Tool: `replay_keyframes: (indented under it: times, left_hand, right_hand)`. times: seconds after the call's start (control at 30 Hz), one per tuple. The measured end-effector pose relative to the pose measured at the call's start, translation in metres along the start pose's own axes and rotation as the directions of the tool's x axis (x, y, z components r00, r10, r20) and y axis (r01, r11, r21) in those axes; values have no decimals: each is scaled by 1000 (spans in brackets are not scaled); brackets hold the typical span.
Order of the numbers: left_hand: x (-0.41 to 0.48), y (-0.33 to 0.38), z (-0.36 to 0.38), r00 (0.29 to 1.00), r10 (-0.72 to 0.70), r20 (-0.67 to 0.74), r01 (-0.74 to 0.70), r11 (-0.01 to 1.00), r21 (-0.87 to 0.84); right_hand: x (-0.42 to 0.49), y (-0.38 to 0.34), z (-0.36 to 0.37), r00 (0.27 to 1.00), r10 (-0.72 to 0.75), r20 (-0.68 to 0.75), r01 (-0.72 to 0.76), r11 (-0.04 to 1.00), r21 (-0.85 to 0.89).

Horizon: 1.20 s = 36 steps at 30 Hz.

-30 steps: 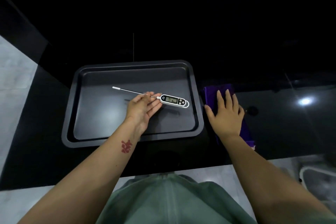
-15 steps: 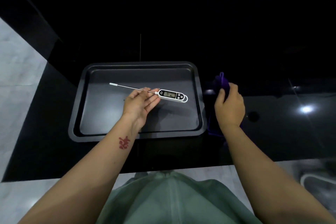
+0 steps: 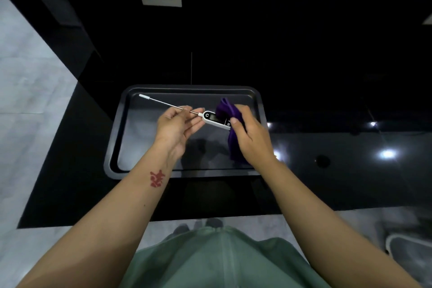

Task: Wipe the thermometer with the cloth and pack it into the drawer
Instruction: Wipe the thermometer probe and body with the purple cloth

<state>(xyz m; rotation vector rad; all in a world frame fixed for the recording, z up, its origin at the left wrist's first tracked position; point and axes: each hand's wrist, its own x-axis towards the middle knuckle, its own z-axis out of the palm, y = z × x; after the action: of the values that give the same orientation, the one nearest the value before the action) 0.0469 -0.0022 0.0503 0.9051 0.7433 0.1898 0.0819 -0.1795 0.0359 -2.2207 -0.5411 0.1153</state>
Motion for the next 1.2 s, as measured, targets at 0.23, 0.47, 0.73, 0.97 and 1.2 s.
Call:
replay_keyframes:
  times: [0.23, 0.47, 0.73, 0.97, 1.2]
  left_hand:
    - [-6, 2, -11, 1000, 4, -25, -4, 1000, 13]
    - [-11, 3, -18, 1000, 8, 9, -9, 999, 44]
    - [0, 31, -32, 997, 78, 14, -77, 994, -73]
    - [-1, 30, -26, 994, 112, -8, -112, 993, -30]
    - [0, 32, -18, 990, 128, -51, -129, 992, -3]
  right_hand:
    - [-1, -8, 23, 999, 12, 44, -12, 1000, 14]
    - [1, -9, 25, 993, -35, 116, 40, 999, -34]
    - [1, -14, 26, 988, 8, 151, -20, 997, 78]
    - [13, -26, 29, 979, 58, 193, -39, 994, -104]
    - [15, -23, 26, 978, 118, 171, -123, 992, 19]
